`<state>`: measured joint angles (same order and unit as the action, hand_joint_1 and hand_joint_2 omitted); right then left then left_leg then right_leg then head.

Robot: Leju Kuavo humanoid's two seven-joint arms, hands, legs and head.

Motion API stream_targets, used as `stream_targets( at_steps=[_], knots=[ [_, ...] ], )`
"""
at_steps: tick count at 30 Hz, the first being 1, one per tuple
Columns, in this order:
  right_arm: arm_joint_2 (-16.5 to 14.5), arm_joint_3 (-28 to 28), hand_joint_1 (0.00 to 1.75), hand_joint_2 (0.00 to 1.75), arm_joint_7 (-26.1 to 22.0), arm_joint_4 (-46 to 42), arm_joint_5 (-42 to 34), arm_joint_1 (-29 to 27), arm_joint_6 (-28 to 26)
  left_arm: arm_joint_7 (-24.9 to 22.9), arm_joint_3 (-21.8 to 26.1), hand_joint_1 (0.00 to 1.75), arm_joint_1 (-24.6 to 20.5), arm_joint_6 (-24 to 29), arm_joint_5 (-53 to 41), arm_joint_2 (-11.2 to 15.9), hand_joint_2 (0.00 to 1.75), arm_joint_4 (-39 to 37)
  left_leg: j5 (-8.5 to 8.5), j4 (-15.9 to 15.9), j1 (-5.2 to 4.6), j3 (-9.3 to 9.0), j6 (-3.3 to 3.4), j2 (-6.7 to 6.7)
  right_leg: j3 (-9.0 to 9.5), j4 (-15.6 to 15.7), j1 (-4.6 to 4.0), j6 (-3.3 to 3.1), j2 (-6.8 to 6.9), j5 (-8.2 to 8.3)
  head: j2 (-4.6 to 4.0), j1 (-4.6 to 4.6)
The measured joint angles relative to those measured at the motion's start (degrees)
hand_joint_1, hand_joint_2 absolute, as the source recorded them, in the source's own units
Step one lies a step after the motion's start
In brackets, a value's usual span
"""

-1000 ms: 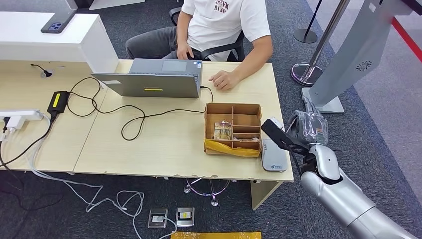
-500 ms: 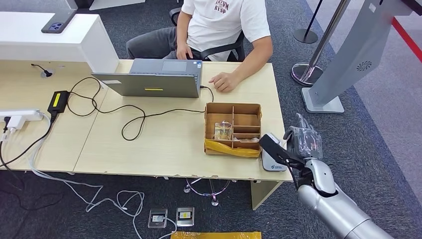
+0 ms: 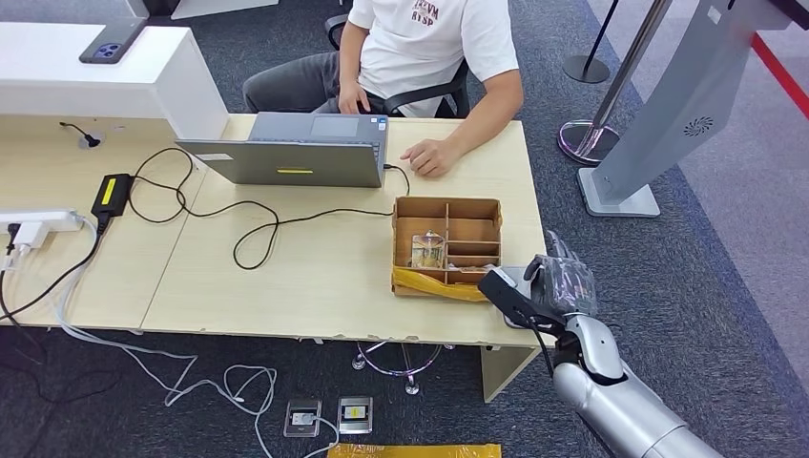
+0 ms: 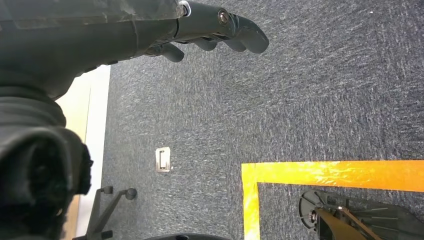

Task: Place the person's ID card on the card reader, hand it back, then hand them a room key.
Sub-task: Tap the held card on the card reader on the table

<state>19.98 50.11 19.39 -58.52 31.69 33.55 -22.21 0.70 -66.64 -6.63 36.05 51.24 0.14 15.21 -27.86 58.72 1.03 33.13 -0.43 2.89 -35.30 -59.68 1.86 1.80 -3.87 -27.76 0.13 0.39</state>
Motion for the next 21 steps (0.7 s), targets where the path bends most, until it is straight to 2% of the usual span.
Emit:
stream_targets(
  at_steps=[21],
  knots=[
    [-2.0,-0.3,1.75,1.75,-1.2,4.1,-1.0,-0.1,-1.9,0.2,0.0,0.00,0.0,0.1,0.2,0.1,0.00,0.3,0.00,0.0,0.00,-0.09,0.00,-0.01,0.07,0.0,-0.01,0.00,-0.01,0.00,0.00,0.00]
  ],
)
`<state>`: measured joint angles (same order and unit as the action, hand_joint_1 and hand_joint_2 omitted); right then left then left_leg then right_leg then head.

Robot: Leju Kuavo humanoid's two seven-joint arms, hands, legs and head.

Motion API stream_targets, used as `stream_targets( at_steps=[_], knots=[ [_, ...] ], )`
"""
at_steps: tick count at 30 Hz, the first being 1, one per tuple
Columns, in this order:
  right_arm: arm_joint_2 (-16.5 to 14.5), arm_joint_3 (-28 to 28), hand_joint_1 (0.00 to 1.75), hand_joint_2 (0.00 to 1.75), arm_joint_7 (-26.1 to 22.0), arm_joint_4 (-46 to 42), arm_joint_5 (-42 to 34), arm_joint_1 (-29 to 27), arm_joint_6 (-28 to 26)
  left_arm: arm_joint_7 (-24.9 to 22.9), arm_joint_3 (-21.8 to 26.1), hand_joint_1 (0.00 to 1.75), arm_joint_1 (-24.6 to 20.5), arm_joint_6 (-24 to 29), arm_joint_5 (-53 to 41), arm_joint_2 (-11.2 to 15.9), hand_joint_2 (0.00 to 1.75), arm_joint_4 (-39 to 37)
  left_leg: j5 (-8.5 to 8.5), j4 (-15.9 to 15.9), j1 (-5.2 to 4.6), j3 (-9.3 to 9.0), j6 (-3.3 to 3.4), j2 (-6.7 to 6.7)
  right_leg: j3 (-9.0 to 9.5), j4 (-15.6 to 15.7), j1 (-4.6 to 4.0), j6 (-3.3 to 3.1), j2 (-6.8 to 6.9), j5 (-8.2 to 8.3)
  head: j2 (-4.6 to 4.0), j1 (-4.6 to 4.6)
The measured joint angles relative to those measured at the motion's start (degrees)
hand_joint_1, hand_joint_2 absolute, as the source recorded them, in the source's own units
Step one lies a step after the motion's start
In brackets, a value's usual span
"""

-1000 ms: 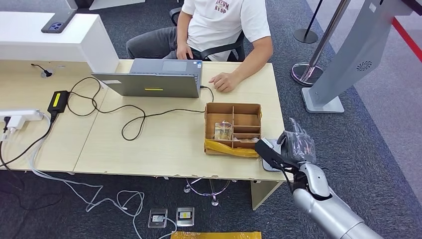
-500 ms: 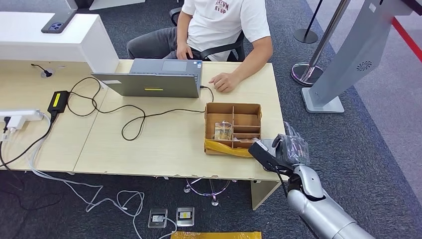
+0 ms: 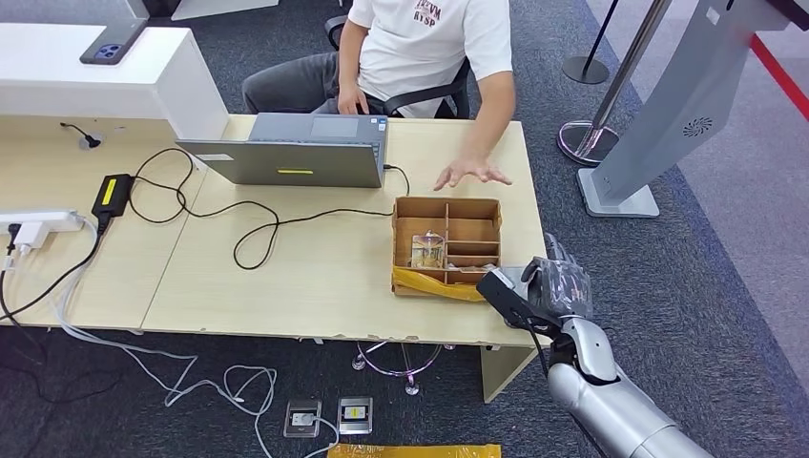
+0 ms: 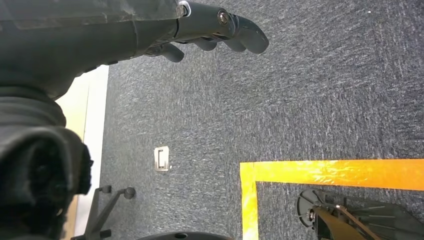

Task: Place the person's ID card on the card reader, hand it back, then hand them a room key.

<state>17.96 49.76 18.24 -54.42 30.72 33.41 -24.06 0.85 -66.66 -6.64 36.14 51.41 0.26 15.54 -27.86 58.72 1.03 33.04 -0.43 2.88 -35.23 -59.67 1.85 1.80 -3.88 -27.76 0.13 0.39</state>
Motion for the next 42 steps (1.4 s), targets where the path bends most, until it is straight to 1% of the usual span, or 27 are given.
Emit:
stream_targets(
  at_steps=[14,23,31,34,39,42],
  knots=[
    [-0.1,-1.3,1.75,1.75,0.2,0.2,0.7,-0.1,-1.6,0.3,0.0,0.00,0.0,0.0,0.2,0.1,0.00,0.0,0.00,0.0,0.00,0.00,0.00,0.01,0.04,0.0,0.00,0.00,0.02,0.00,0.00,0.00],
    [0.3,-2.8,1.75,1.75,1.7,-0.7,2.7,3.6,-1.7,0.7,0.0,0.00,0.0,0.1,0.2,0.3,0.00,0.0,0.01,0.0,0.00,0.00,0.00,0.01,0.03,0.0,0.01,0.00,0.00,0.00,0.00,0.00],
    [1.6,-4.0,1.75,1.75,3.5,-3.3,5.2,9.5,-1.5,1.5,-0.1,0.00,0.0,0.5,0.1,0.3,0.00,0.0,0.01,0.0,-0.01,0.00,0.00,0.01,0.03,0.0,0.01,0.00,0.00,0.00,0.00,0.01],
    [2.2,-4.3,1.75,1.75,4.4,-4.4,7.3,12.3,-0.8,1.7,-0.2,0.00,0.0,0.5,-0.3,0.3,0.00,0.0,0.01,0.0,-0.01,0.01,0.00,0.00,0.02,0.0,0.01,0.00,-0.01,0.01,0.00,0.01],
    [2.5,-4.0,1.75,1.75,6.3,-6.0,10.2,20.6,5.4,1.5,-1.3,0.00,-0.4,0.2,-2.2,0.3,0.00,0.0,0.02,0.0,-0.01,0.02,-0.01,-0.01,-0.01,0.0,0.01,0.01,-0.04,0.02,0.01,0.00],
    [1.7,-3.1,1.75,1.75,6.4,-6.2,11.1,24.9,8.6,0.8,-1.9,0.00,-1.0,-0.1,-3.3,0.3,0.00,0.0,0.02,0.0,0.01,0.05,-0.01,0.02,0.01,0.0,0.00,0.00,0.01,0.02,0.00,0.01]
  ],
)
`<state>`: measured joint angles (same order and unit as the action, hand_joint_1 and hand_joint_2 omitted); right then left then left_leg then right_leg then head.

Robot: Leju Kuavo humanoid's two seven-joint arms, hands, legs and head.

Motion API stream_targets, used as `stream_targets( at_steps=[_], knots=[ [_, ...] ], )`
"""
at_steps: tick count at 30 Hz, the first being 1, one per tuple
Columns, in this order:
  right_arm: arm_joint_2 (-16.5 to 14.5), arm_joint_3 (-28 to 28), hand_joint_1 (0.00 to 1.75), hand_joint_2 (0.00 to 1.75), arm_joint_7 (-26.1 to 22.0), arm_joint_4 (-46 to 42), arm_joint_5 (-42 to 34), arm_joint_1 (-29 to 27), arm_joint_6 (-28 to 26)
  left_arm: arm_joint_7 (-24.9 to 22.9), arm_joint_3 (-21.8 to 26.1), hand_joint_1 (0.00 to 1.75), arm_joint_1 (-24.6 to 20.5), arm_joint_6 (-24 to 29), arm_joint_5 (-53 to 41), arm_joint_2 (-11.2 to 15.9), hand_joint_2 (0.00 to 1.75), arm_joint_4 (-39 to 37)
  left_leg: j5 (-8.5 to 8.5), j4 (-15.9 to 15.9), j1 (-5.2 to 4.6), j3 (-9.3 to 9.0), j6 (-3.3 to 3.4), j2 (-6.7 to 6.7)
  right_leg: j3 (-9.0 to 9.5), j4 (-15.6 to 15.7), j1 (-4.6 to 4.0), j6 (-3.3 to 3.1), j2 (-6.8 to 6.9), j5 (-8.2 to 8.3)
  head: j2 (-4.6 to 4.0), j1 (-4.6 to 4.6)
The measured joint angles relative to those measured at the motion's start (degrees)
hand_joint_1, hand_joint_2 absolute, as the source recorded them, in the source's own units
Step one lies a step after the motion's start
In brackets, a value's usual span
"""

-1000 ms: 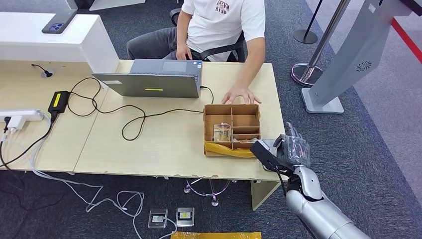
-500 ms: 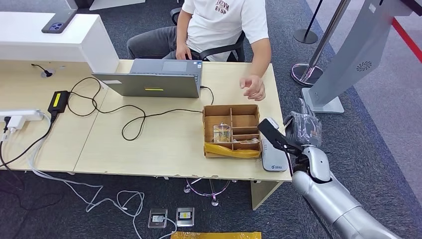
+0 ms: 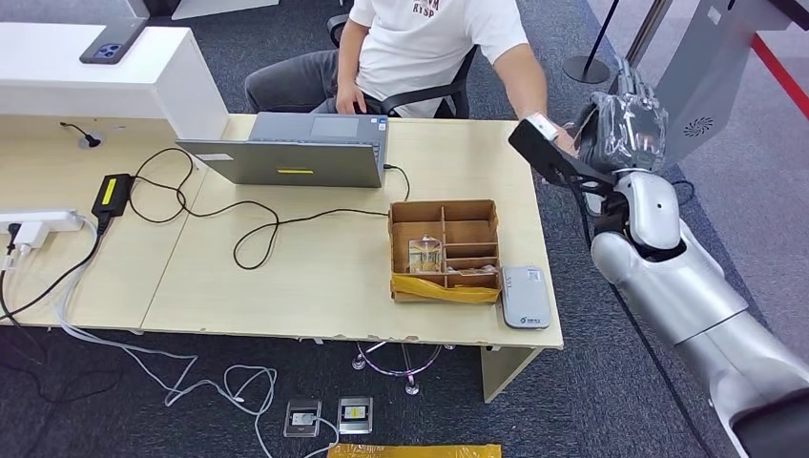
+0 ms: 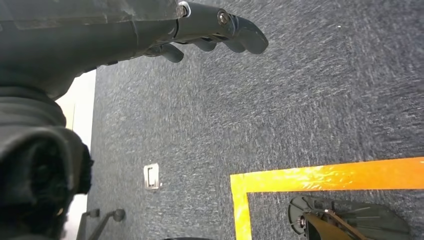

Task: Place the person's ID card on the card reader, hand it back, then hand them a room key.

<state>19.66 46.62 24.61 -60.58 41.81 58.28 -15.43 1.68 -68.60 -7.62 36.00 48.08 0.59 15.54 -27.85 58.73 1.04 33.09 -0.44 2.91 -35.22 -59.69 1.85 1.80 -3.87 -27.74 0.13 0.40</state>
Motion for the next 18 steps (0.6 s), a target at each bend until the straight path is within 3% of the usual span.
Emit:
stream_targets(
  at_steps=[15,17,18],
  knots=[
    [-7.9,6.3,1.75,1.75,-1.2,9.1,-0.1,6.6,1.4,-1.4,-1.6,0.00,-1.2,-0.5,-2.2,0.3,0.00,0.0,0.00,0.0,0.01,0.03,0.00,0.10,0.00,0.0,-0.01,-0.01,0.05,-0.01,0.01,0.00],
    [-8.7,6.9,1.68,1.75,-1.3,10.9,-0.4,6.7,1.1,-1.6,-1.9,0.00,-1.2,-0.7,-2.2,0.4,0.00,0.0,0.00,0.0,0.01,0.02,0.00,0.10,0.00,0.0,-0.01,-0.01,0.06,-0.01,0.01,0.00],
    [-9.1,7.2,1.50,1.75,-1.4,11.9,-0.5,6.8,0.7,-1.7,-2.0,0.00,-1.2,-0.9,-2.3,0.4,0.00,0.0,0.00,0.0,0.01,0.02,0.00,0.10,0.00,0.0,-0.01,-0.01,0.06,-0.01,0.01,0.00]
  ],
)
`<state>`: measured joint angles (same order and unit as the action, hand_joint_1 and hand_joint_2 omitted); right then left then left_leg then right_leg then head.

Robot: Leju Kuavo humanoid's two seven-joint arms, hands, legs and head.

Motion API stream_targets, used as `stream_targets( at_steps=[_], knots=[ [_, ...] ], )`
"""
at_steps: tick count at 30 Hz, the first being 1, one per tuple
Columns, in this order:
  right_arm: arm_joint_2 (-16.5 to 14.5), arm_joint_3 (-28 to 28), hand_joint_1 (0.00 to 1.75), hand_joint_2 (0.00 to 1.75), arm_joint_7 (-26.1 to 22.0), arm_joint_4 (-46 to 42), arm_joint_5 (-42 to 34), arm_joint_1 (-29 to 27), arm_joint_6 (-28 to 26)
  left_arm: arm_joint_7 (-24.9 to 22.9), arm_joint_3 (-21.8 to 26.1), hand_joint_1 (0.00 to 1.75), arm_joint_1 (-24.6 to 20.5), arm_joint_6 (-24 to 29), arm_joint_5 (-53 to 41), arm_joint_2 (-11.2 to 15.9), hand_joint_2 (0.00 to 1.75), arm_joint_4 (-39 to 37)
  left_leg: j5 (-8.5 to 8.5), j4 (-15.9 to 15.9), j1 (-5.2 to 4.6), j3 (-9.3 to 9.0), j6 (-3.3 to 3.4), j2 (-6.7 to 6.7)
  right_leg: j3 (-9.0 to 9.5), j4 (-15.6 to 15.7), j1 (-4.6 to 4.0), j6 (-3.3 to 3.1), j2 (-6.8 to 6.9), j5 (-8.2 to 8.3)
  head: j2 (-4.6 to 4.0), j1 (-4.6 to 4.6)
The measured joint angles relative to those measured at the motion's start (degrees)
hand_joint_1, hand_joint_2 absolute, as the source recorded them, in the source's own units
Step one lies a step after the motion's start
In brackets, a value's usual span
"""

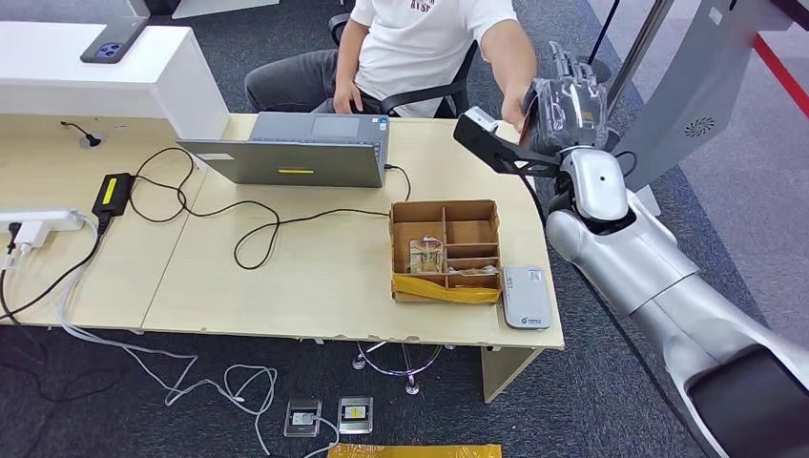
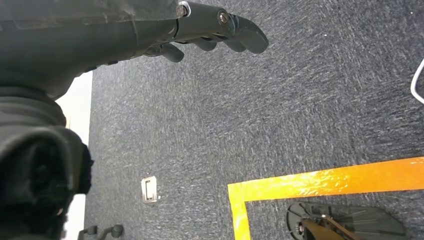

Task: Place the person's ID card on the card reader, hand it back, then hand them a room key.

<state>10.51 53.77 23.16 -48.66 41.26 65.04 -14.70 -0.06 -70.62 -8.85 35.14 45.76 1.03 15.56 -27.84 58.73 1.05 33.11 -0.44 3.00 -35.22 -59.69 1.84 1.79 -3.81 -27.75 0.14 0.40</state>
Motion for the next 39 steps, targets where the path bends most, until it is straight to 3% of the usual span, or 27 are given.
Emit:
stream_targets(
  at_steps=[3,4,14,20,29,33,39],
  knots=[
    [-1.0,0.6,0.25,1.75,-0.5,3.2,-0.5,0.0,-1.2,-0.3,-0.2,0.00,0.0,-0.9,-0.3,0.2,0.00,0.0,0.00,0.0,0.01,-0.01,0.00,0.00,0.00,0.0,-0.01,0.00,0.01,0.00,-0.01,0.00],
    [-1.2,0.8,0.00,1.75,-0.6,4.3,-0.6,0.0,-1.5,-0.4,-0.2,0.00,0.0,-1.2,-0.4,0.3,0.00,0.0,0.00,0.0,0.01,-0.01,-0.01,0.00,0.00,0.0,-0.01,0.00,0.01,0.00,-0.01,0.01],
    [-1.6,2.2,0.00,1.75,-0.1,9.3,-1.2,-0.7,-5.6,-1.2,-0.3,0.00,-0.2,-2.4,-1.4,0.9,0.00,0.0,0.01,0.0,0.00,-0.02,-0.01,-0.02,-0.02,0.0,0.00,0.00,-0.02,0.00,-0.01,0.00],
    [-1.5,1.8,0.00,1.75,-1.7,9.3,-3.6,-1.9,-11.1,-1.2,-0.3,0.00,-0.2,-2.6,-1.6,1.0,0.00,0.0,0.00,0.0,0.00,-0.02,-0.01,-0.04,-0.04,0.0,-0.01,0.00,-0.04,0.00,-0.01,0.00],
    [-1.0,0.8,0.00,1.75,-3.7,8.1,-5.2,-3.0,-12.9,-1.2,-0.3,0.00,-0.2,-2.6,-1.7,1.1,0.00,0.0,0.01,0.0,0.00,-0.03,-0.01,-0.06,-0.02,0.0,-0.01,0.00,-0.04,0.00,-0.01,0.00],
    [-0.8,-1.1,0.00,1.75,-9.8,3.4,-12.6,-6.1,-14.9,-0.8,-0.3,0.00,0.0,-2.5,-1.2,1.1,0.00,0.0,0.00,0.0,0.02,-0.04,-0.01,-0.06,-0.02,0.0,-0.02,-0.01,-0.04,0.00,-0.01,0.01],
    [1.3,-3.6,0.00,1.75,-11.6,-12.3,-17.3,-15.9,-7.9,0.5,-0.1,0.00,1.1,-1.7,0.0,1.1,0.00,0.0,-0.04,0.0,0.05,-0.04,-0.03,-0.04,-0.03,0.0,-0.06,-0.06,-0.02,-0.05,-0.01,0.00]
  ],
)
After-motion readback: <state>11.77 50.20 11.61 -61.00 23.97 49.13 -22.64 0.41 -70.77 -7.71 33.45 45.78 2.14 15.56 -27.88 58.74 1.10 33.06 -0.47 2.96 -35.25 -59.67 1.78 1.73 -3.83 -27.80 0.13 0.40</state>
